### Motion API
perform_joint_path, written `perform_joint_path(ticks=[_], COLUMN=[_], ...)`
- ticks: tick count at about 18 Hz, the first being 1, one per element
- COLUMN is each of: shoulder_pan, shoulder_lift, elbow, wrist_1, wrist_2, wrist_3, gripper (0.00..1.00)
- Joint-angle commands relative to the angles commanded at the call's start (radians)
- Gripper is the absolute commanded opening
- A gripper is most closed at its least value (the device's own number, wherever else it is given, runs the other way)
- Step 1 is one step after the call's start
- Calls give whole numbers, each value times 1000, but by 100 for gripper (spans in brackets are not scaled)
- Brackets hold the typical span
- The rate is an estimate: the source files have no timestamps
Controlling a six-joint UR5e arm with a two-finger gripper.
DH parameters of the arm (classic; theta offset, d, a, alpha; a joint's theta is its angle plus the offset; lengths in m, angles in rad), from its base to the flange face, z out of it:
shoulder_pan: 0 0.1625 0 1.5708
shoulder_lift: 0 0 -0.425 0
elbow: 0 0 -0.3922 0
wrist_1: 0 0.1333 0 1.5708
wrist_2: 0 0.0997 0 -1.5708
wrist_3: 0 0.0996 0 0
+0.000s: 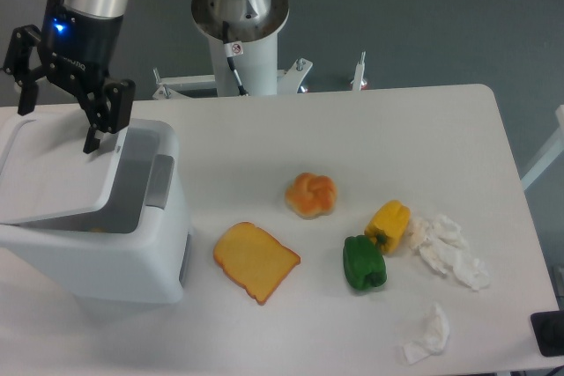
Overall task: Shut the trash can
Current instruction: 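Push the raised white lid down over the trash can opening, then press the gripper down on the closed lid to seat it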
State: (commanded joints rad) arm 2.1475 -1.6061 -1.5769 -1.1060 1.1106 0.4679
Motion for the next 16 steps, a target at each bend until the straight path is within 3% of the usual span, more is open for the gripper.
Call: perform_joint_path(ticks=[16], shoulder_pan=[18], shoulder_lift=[-15], elbow=[-9], wrist_1=[-3], wrist_2=[69], wrist_3=[-15], gripper=[100])
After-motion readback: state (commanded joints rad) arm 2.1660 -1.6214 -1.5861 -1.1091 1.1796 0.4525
